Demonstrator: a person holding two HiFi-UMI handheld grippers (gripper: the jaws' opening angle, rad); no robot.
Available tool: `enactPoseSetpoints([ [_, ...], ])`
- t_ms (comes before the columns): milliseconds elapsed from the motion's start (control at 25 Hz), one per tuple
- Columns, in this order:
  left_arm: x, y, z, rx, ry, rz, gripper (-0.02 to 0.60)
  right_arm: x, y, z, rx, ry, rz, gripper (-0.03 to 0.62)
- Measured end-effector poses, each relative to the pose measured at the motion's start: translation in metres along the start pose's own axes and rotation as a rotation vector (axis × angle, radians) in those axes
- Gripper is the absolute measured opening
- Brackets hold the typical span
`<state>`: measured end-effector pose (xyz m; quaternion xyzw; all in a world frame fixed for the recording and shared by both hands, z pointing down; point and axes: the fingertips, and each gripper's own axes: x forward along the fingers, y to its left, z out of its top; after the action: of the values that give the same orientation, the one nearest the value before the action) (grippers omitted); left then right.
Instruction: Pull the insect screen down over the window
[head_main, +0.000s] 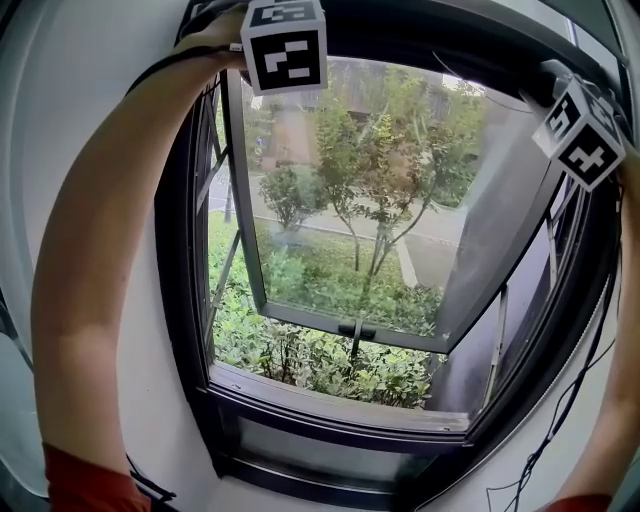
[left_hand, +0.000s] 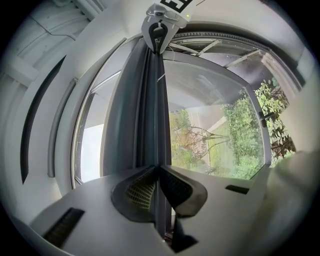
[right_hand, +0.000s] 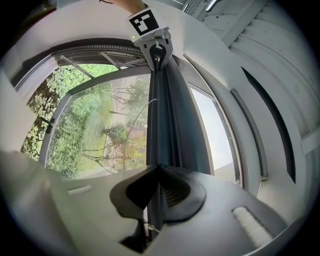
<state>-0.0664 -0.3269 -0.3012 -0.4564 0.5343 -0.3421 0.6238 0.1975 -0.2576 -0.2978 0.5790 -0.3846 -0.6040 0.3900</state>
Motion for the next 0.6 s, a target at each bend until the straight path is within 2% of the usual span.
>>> enactPoseSetpoints([
  [600, -0.011, -0.027, 0.000, 0.004, -0.007, -0.041, 0.025, -0.010, 0.033, -0.005, -0.012, 0.010, 0.079, 0.029],
])
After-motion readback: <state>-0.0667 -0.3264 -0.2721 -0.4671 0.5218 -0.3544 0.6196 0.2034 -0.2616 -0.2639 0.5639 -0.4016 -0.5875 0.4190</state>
